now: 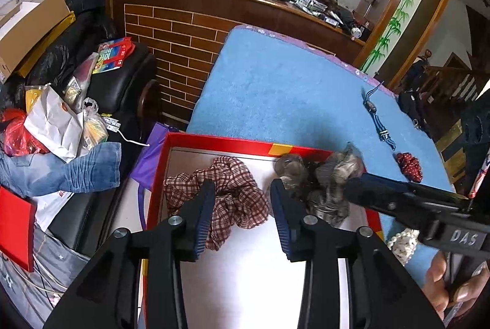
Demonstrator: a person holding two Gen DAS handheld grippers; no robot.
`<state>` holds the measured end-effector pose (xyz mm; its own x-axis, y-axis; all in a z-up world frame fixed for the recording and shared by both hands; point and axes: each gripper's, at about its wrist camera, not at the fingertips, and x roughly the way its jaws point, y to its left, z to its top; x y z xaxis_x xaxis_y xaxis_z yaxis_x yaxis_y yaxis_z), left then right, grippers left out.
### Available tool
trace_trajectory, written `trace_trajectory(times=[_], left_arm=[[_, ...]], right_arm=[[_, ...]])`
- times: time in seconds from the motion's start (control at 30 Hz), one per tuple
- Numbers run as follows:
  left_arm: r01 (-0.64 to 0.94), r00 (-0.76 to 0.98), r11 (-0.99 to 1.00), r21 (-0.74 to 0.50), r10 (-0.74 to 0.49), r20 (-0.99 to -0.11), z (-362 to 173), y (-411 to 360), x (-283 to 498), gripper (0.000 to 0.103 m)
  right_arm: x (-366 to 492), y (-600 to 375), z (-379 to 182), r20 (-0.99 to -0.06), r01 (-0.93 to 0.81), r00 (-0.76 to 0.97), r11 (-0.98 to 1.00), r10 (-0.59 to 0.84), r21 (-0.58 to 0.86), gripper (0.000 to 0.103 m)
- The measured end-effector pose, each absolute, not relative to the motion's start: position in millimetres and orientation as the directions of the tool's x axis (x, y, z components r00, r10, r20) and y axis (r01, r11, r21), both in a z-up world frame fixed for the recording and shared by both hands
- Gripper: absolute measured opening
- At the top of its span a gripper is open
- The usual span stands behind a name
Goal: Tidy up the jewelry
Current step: 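Carry both scrunchies into the red box and open both tools, then grasp the pearl bracelet with the left tool while the right tool reaches the black claw clip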
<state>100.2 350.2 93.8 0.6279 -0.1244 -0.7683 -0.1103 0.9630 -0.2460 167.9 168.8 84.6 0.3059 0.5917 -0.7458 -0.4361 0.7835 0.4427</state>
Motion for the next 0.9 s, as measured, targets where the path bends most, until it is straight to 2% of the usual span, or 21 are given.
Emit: trace_trajectory(times=[0.2, 0.37, 0.73, 0.9], left_arm=[[-0.071, 0.662, 0.965, -0.252, -0.144, -0.736, 115.3, 327.8, 81.6, 0.036], [-0.013, 0.665, 0.965, -0.262, -0.188, -0.723, 123.1, 290.2, 69.8, 0.037], [0.136, 0.577, 0.951, -0.278, -0.304, -0.758, 111.6, 171.2, 61.6, 0.037], [0.181, 0.512, 0.95, -0.255, -0.312, -0.8, 93.1, 110.4, 66.1, 0.037]], right_arm=[[149.8, 129.8, 108.4, -0.691, -0.417, 0.354, 0.768, 0.63, 0.486, 0.049], [126.8, 85.1, 106.7, -0.669, -0.379, 0.38, 0.767, 0.639, 0.518, 0.05], [101.4, -64.4, 103.3, -0.649, -0.242, 0.517, 0.822, 0.559, 0.515, 0.05], [96.5, -125.0, 91.9, -0.626, -0.181, 0.572, 0.825, 0.531, 0.535, 0.05]])
